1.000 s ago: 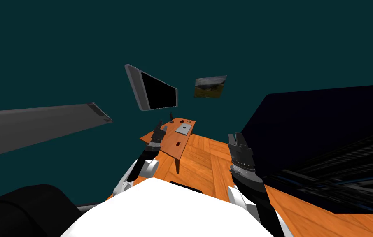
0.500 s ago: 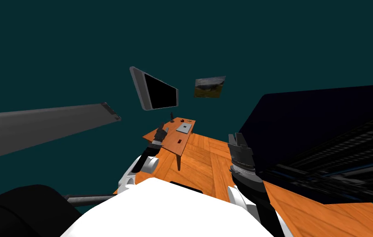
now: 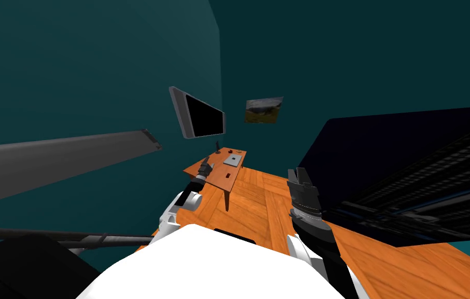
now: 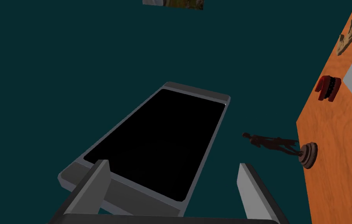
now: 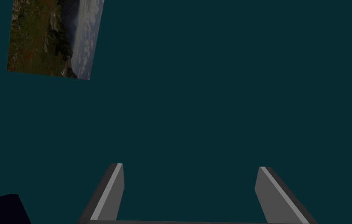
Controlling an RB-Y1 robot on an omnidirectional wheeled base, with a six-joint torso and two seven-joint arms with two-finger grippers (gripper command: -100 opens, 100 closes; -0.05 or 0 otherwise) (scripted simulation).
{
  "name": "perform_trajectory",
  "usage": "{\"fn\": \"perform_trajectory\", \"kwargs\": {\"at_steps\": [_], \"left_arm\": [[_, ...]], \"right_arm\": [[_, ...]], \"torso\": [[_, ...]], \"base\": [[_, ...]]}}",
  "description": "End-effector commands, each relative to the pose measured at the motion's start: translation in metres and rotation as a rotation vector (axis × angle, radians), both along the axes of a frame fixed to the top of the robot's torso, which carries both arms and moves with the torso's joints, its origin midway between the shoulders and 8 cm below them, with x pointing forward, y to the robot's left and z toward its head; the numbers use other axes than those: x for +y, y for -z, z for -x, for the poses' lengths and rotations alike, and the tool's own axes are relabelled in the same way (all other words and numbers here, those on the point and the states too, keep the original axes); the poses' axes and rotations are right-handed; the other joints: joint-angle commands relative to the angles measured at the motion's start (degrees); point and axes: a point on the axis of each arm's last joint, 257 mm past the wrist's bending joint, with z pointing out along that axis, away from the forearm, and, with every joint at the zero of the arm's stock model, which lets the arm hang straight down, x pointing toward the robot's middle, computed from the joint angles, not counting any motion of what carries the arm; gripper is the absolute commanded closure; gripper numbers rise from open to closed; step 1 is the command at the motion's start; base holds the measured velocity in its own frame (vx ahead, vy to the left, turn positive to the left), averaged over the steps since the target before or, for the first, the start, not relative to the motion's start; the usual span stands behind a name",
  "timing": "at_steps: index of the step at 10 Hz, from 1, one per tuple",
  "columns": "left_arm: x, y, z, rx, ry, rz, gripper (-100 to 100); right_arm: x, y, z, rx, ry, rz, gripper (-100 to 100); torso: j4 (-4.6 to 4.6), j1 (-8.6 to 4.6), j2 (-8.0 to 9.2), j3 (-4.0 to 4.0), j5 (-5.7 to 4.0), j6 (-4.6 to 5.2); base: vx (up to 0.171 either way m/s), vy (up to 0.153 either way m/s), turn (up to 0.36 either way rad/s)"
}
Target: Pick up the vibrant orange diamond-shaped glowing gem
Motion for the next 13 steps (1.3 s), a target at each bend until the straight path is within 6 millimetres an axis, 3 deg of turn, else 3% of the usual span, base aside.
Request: {"fn": "perform_trajectory", "kwargs": {"at_steps": [1,5,9,13], "left_arm": [[0.004,0.018,-0.016,0.058,0.014,0.064,-100],[0.018,0.061,-0.045,0.177,0.024,0.187,-100],[0.029,0.100,-0.061,0.278,0.018,0.271,-100],[0.045,0.157,-0.076,0.420,-0.003,0.392,-100]], "right_arm": [[0.000,0.000,0.000,0.000,0.000,0.000,0],[0.000,0.000,0.000,0.000,0.000,0.000,0],[0.000,0.000,0.000,0.000,0.000,0.000,0],[0.000,0.000,0.000,0.000,0.000,0.000,0]], "torso": [[0.00,0.00,0.00,0.00,0.00,0.00],[-0.05,-0.09,-0.22,-0.13,-0.02,0.00],[-0.05,-0.17,-0.25,-0.14,-0.04,0.01],[-0.08,-0.14,-0.40,-0.22,-0.03,-0.01]], "base": [[-0.137,0.045,-0.016],[-0.078,0.020,-0.025],[-0.065,0.004,-0.035],[-0.033,0.004,-0.061]]}}
